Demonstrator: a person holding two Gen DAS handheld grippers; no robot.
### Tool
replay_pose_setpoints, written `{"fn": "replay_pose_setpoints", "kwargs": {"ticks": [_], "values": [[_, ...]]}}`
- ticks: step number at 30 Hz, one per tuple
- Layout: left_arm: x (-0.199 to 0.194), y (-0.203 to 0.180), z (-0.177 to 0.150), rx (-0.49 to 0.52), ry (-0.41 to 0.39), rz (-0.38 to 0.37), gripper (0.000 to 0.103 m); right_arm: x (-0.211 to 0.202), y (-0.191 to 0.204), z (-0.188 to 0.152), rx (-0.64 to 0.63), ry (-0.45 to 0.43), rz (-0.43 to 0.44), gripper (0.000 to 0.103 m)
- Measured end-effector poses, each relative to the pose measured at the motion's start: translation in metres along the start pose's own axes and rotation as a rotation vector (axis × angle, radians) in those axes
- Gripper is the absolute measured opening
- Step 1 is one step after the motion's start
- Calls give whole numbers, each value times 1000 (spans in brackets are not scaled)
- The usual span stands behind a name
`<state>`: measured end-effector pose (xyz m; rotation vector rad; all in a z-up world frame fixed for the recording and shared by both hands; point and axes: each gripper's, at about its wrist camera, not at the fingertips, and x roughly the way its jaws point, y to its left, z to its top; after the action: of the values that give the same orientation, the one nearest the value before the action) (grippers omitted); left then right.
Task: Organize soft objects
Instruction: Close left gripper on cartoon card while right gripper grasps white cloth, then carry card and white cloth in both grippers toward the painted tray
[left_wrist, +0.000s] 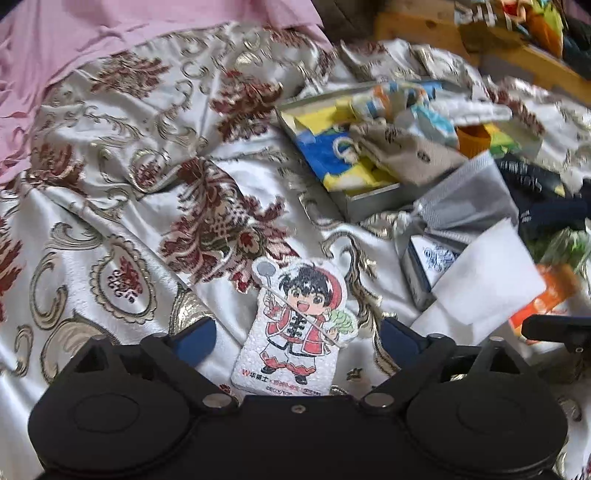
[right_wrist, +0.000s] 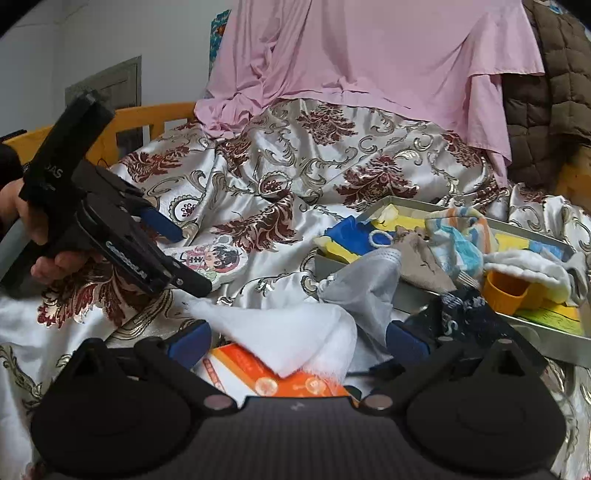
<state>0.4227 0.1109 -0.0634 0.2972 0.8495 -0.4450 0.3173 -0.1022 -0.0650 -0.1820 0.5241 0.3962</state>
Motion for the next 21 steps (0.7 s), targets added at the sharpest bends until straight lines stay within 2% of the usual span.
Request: {"fn": "replay_pose_setpoints", "kwargs": {"ticks": [7,11,16,21], "values": [[12,-2,-1,97,52,19,84,15,6,-1,3,23,21,103],[12,-2,-5,57,53,-5,71,19,7,1,22,24,27,103],[12,-11,-6,65,48,8,57,23,9,5,42,20,20,99],[11,-15,-5,78,45,22,56,29,12,7,35,35,4,93]]}}
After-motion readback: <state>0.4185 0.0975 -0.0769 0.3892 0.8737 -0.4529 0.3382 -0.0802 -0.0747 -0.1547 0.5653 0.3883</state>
